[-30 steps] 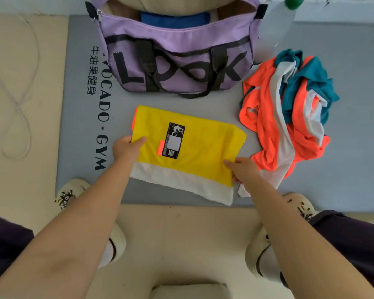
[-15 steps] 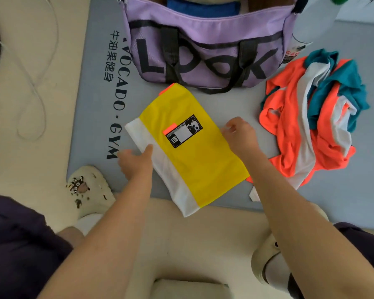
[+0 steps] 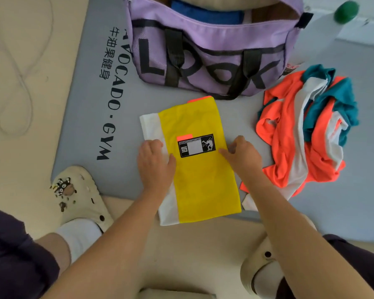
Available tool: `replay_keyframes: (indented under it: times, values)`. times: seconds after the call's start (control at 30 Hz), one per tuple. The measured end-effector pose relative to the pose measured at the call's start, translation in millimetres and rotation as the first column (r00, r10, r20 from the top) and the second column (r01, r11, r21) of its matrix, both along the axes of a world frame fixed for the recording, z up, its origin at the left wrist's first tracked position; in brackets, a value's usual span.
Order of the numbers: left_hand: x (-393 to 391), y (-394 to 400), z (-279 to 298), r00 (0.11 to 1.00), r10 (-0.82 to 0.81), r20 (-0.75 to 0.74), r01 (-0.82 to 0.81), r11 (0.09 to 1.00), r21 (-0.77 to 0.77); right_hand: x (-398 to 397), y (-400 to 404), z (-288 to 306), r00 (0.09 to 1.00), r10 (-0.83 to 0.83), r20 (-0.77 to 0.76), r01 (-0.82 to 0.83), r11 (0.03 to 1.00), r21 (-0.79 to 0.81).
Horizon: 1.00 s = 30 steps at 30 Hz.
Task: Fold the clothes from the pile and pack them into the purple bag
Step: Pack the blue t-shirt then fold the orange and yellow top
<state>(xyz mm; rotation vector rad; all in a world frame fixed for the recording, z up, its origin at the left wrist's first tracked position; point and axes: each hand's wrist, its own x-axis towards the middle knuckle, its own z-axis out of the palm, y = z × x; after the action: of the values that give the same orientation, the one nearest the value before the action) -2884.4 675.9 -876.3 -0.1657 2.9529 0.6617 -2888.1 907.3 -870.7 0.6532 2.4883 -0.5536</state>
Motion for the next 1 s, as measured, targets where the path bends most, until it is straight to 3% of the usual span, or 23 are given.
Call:
replay_keyframes:
  times: [0.07,0.1,0.17,0.23,0.33,0.47,0.63,0.7,0.73,0.77,0.87,1.0]
  values:
    - [-10,20,-6,0.903,-0.408,-0.131,0.399,0.912,-0.094,-11,-10,3,0.956,0.153,-0.252,-0.130,0.986,0.104]
    - [-15,28,-10,0.860,-0.501,-0.096,0.489,0.864,-0.120,-18,-17,3,0.896,0.266,-0.356,-0.224,0.962,0.156]
    - [-23,30,-23,0.865,-0.499,0.058,0.502,0.857,-0.117,-30,-33,0,0.774,0.446,-0.449,-0.402,0.895,0.196]
    - [-25,16,-40,0.884,-0.449,0.127,0.464,0.873,-0.146,-36,-42,-12,0.689,0.603,-0.401,-0.574,0.793,0.206]
    - [-22,-11,-67,0.843,-0.536,0.032,0.524,0.808,-0.270,-44,-29,-37,0.584,0.780,-0.223,-0.728,0.625,0.280]
    - [-20,-18,-82,0.847,-0.530,-0.040,0.497,0.815,-0.297,-60,-14,-53,0.586,0.785,-0.203,-0.719,0.618,0.318]
    - [-24,-24,-73,0.847,-0.532,0.016,0.521,0.823,-0.225,-63,-21,-49,0.695,0.682,-0.228,-0.610,0.727,0.316]
    - [-20,-32,-62,0.961,-0.261,0.088,0.272,0.952,-0.143,-55,-26,-41,0.749,0.601,-0.279,-0.530,0.797,0.291]
    - [-14,-34,-54,0.992,-0.028,0.122,0.038,0.996,-0.078,-48,-28,-37,0.779,0.542,-0.314,-0.473,0.838,0.273]
    - [-6,-34,-45,0.971,0.191,0.146,-0.189,0.982,-0.023,-39,-29,-32,0.809,0.472,-0.351,-0.405,0.879,0.250]
    - [24,-18,-20,0.813,0.535,0.230,-0.566,0.818,0.101,-11,-32,-23,0.883,0.214,-0.417,-0.158,0.974,0.165]
    - [38,2,-8,0.602,0.641,0.477,-0.771,0.621,0.138,13,-29,-20,0.936,-0.106,-0.335,0.083,0.993,-0.082]
